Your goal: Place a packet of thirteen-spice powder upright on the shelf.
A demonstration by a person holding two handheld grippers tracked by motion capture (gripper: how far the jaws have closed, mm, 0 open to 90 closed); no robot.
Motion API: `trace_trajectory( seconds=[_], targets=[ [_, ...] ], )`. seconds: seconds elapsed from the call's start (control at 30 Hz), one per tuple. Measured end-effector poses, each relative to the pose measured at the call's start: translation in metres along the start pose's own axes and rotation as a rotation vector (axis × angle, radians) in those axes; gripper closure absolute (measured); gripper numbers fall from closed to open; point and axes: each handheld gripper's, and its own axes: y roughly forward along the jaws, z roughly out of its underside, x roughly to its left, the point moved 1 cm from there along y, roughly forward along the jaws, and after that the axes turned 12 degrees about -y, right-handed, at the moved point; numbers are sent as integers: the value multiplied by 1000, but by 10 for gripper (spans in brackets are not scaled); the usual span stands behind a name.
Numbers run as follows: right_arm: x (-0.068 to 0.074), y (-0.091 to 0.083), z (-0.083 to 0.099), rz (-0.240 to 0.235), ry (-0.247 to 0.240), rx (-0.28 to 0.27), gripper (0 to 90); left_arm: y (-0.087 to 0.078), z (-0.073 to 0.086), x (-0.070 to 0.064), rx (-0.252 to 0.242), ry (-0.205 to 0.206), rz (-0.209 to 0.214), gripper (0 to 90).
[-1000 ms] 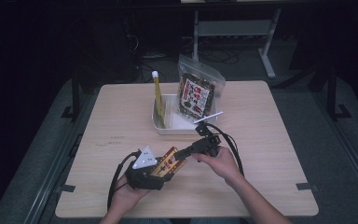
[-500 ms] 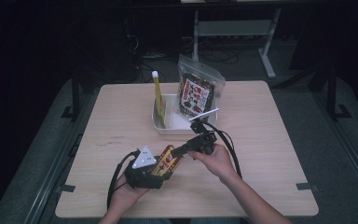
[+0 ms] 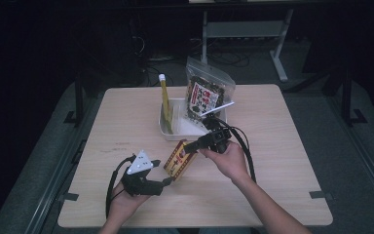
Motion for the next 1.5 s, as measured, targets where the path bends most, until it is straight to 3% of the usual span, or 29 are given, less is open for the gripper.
trace_trajectory(
  seconds=[0.37, 0.77, 1.5],
  targets=[
    [1, -14, -21, 69, 3, -28, 681, -5, 7, 11, 4, -33, -36, 256],
    [-11, -31, -41, 158, 59, -80, 681, -9, 10, 18, 1, -43, -56, 253],
    [-20, -31, -85, 312, 131, -145, 681, -13, 11, 29, -11, -66, -53, 254]
  ],
)
